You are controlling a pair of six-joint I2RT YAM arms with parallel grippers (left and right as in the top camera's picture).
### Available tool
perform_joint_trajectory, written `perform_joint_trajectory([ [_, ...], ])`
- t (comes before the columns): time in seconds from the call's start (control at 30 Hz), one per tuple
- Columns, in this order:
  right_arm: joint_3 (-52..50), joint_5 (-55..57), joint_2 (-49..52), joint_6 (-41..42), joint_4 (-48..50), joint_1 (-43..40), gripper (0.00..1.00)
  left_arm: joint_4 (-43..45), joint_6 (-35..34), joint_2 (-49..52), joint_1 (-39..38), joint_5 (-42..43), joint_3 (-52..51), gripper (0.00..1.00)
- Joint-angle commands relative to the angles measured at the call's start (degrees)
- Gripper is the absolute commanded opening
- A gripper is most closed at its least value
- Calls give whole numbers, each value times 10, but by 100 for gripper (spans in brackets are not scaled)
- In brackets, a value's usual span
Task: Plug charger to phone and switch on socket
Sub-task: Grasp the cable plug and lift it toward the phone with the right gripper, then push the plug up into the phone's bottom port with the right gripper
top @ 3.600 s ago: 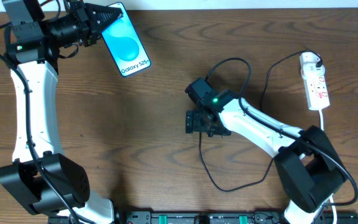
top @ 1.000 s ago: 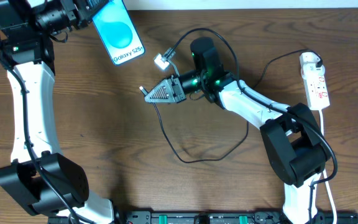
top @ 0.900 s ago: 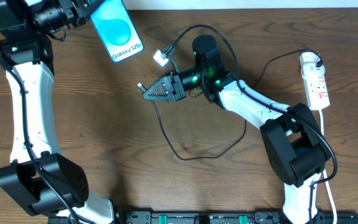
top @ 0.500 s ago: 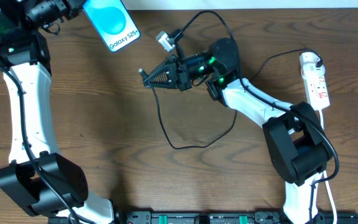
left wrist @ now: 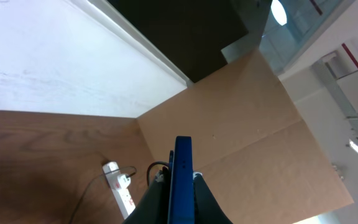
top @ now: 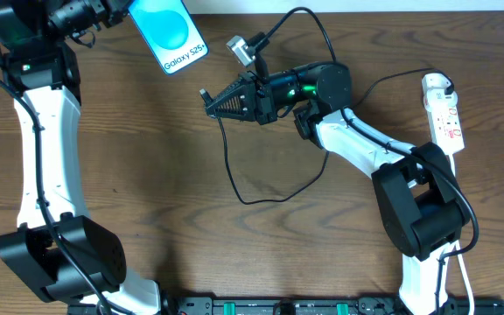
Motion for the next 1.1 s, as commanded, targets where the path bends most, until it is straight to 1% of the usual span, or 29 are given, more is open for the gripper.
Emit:
perform_joint_trajectory([
  [0.0,5,13,0,16,24,-2,1,-1,0,-7,-2,7,9,8],
  [0.27,5,7,0,14,83,-3,1,-11,4,-6,-2,8,5,7],
  [0.47,5,11,0,14,82,-3,1,-37,15,-6,-4,9,-12,7],
  [0.67,5,11,0,14,80,-4,1,-36,19,-6,-19,13,-20,7],
  [0.8,5,14,0,14,59,-8,1,-36,24,-6,-27,14,-20,7],
  [1.07,5,35,0,14,48,-14,1,-36,37,-6,-28,14,-20,7],
])
